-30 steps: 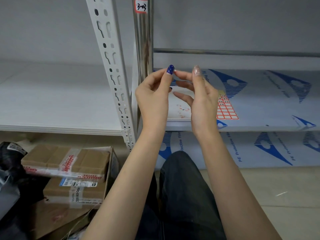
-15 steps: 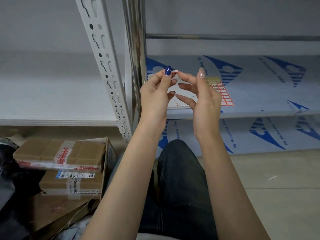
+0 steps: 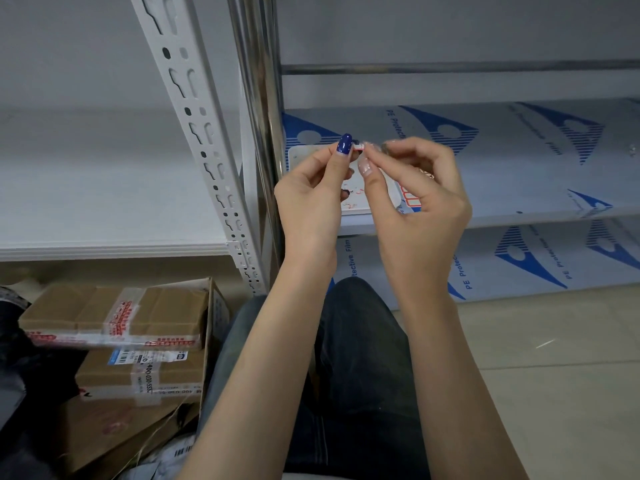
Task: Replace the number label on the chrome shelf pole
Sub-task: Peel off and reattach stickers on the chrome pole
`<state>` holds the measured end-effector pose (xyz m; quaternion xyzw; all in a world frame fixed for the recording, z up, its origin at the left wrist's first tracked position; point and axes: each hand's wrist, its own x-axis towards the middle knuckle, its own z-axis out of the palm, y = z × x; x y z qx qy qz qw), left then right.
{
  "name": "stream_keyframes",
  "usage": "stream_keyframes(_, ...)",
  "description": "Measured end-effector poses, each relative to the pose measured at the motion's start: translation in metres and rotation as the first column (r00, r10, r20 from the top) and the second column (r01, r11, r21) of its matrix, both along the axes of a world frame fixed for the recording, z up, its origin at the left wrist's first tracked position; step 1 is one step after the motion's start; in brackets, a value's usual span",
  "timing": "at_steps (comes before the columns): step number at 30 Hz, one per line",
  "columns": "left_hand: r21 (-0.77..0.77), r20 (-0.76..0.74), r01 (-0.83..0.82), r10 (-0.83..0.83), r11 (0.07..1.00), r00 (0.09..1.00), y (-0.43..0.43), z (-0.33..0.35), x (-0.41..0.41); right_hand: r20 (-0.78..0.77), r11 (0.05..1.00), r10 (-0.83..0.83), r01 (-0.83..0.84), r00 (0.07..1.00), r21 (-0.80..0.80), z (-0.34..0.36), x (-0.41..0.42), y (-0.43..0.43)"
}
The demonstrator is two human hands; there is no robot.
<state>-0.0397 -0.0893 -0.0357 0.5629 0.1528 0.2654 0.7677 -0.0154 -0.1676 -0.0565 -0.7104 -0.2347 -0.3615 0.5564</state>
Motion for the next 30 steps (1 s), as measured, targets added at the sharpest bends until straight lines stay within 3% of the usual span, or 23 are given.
stream_keyframes(9,-0.055,-0.028,0.055,-0.056,0.997,0.998,-0.007,0.008,-0.006,-0.153,0.995,-0.004,0.019,0.988,0.097,0.004,-0.003,-0.002)
stream_keyframes(21,-0.182,0.014,0.201,-0.202,0.963,0.979,-0.012,0.020,-0.014,-0.137,0.995,-0.007,0.020,0.991,0.094,0.012,-0.005,-0.008)
stream_keyframes(30,-0.194,0.022,0.208,-0.208,0.959,0.978,-0.013,0.026,-0.015,-0.130,0.993,-0.031,0.045,0.991,0.108,0.016,-0.003,-0.011)
